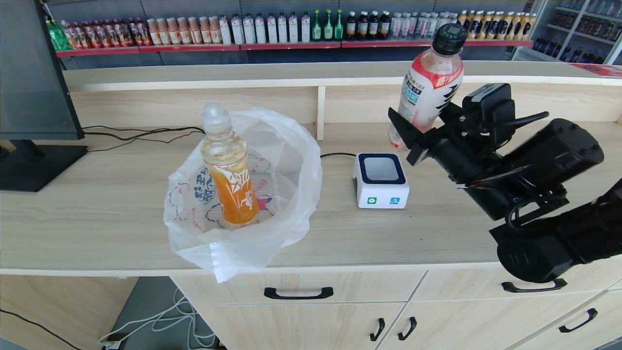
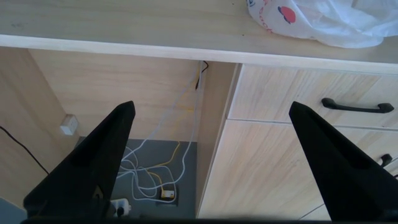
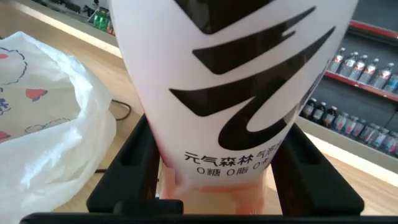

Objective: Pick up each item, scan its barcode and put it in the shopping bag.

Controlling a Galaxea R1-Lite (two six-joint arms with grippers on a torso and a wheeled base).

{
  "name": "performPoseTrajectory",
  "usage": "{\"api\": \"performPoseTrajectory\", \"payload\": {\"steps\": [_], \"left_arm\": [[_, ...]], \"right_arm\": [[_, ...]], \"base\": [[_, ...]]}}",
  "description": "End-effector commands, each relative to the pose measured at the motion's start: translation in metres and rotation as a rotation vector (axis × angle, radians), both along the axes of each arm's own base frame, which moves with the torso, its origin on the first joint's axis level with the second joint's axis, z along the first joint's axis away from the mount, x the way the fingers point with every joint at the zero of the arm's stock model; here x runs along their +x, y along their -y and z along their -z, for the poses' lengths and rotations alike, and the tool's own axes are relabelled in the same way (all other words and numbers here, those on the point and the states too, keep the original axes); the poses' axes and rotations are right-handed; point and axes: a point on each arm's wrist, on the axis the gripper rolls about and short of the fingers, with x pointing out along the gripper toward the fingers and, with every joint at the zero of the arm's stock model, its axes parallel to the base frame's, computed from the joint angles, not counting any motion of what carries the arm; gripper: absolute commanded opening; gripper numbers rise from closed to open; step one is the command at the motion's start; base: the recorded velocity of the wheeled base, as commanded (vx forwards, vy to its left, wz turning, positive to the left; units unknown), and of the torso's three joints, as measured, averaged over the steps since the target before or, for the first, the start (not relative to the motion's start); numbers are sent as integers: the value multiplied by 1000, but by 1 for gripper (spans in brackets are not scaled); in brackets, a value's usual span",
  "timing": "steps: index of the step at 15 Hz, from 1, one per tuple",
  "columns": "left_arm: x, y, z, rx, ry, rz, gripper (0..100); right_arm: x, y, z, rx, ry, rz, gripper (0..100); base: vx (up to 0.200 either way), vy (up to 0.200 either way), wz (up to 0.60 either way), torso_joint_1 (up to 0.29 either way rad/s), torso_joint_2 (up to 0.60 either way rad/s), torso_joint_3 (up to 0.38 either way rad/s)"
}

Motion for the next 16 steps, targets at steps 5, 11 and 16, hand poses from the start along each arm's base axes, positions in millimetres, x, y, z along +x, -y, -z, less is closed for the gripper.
{"api": "performPoseTrajectory", "payload": {"steps": [5, 11, 16], "left_arm": [[0, 0, 0, 0, 0, 0, 100], [0, 0, 0, 0, 0, 0, 100], [0, 0, 0, 0, 0, 0, 100]], "right_arm": [[-56, 18, 15, 122, -200, -16, 0], [-63, 17, 25, 122, -252, -35, 0], [-57, 30, 28, 126, -258, 17, 0]], "base": [[0, 0, 0, 0, 0, 0], [0, 0, 0, 0, 0, 0], [-120, 0, 0, 5, 3, 0]]}}
